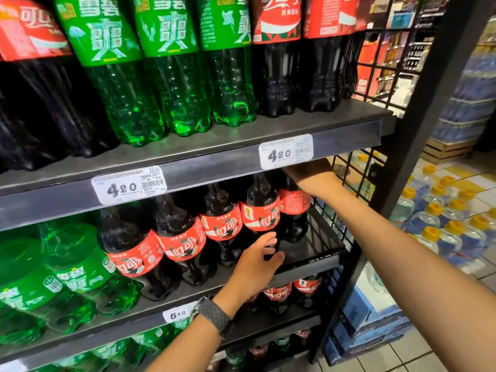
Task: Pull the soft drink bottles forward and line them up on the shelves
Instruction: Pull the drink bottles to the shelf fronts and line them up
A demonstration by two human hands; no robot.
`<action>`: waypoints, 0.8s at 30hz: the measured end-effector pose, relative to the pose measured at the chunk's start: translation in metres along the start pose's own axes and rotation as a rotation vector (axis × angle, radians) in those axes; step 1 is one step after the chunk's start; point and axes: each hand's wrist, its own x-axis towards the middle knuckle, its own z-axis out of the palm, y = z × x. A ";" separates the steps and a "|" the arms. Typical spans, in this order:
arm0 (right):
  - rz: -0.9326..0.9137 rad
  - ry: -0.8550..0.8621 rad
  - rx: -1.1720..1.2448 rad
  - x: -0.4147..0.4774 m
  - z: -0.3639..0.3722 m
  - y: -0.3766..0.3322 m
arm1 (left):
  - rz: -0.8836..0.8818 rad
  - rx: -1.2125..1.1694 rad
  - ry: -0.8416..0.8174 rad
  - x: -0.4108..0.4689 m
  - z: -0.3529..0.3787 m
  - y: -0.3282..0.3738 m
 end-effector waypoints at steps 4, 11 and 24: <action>0.004 -0.057 0.086 -0.007 -0.011 0.006 | 0.011 -0.018 -0.033 0.008 0.002 0.004; 0.290 -0.235 0.044 -0.008 -0.031 0.020 | -0.016 -0.101 -0.103 0.014 0.007 0.011; 0.237 -0.037 0.398 -0.041 -0.016 0.050 | -0.022 -0.074 -0.122 0.018 0.036 0.027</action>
